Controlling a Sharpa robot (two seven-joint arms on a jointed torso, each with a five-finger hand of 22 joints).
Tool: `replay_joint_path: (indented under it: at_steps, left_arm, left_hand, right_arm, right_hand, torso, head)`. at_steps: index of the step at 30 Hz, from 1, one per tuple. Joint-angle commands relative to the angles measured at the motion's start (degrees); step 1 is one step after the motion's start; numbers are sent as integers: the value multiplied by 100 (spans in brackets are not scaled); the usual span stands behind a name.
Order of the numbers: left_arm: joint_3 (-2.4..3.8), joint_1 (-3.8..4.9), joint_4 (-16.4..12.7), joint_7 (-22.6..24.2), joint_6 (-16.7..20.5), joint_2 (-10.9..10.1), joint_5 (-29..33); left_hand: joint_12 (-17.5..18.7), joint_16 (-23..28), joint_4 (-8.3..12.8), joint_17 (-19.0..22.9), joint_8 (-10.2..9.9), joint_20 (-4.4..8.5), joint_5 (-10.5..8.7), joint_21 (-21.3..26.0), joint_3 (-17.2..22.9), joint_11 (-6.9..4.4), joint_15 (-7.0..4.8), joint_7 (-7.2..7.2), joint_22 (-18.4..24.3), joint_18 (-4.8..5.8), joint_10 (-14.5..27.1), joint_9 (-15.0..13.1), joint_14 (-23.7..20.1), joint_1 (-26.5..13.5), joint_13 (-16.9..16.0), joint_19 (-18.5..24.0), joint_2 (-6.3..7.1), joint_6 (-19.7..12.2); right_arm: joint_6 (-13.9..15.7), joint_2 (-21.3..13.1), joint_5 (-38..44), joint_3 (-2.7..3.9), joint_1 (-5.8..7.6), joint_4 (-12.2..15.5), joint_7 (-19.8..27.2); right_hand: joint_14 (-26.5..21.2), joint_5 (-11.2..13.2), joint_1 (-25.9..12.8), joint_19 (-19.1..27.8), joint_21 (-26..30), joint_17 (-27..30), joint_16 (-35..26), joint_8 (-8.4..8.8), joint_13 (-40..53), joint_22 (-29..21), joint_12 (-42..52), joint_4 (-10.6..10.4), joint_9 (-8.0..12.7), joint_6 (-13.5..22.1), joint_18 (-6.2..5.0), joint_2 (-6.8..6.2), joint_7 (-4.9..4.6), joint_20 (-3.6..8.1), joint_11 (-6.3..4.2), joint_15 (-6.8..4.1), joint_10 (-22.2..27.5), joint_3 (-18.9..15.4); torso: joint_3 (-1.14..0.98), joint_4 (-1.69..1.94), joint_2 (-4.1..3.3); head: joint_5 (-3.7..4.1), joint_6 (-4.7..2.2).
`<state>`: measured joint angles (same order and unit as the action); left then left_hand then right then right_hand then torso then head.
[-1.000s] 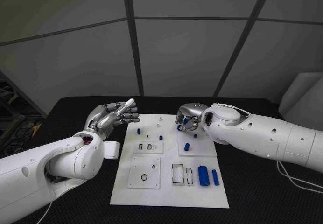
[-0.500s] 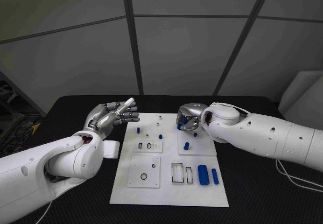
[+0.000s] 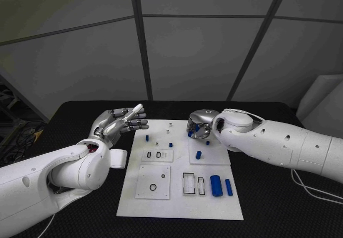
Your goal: Assemble the parts on the task board
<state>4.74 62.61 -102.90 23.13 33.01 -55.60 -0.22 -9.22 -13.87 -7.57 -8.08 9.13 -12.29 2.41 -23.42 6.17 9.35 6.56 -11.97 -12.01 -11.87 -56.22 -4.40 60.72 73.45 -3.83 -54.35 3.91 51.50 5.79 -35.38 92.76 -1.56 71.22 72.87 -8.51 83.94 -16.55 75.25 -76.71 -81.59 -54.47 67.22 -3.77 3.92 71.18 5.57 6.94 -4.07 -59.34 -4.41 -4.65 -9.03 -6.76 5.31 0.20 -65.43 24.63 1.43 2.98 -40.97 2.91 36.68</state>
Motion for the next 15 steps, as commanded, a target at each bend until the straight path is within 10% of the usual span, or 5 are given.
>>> replay_joint_path:
  at_steps: [1,15]
  left_arm:
    - [5,8,-23,15,-70,-3,-56]
    - [5,9,-16,3,-69,-14,-56]
  left_hand:
    - [26,27,11,-6,-24,-13,26,-34,-33,31,20,-48,-9,167,19,9,-3,-19,10,-35,-52,9]
    - [31,29,15,-7,-27,-13,26,-34,-35,32,21,-49,-9,168,23,11,-2,-16,10,-36,-57,9]
  right_arm:
    - [-54,23,44,1,12,-24,1]
    - [709,-66,17,1,12,3,-14]
  right_hand:
    - [124,61,15,-23,-33,-6,31,-26,-7,13,24,-27,-2,-47,46,-32,-9,-2,7,29,-51,44]
    - [130,144,37,-195,-170,-142,214,-150,35,288,104,-149,-62,-365,97,30,53,36,-79,-31,-364,134]
  torso:
    - [-2,4,-7]
    - [-1,-15,-11]
  head:
    - [-6,7]
    - [-32,-7]
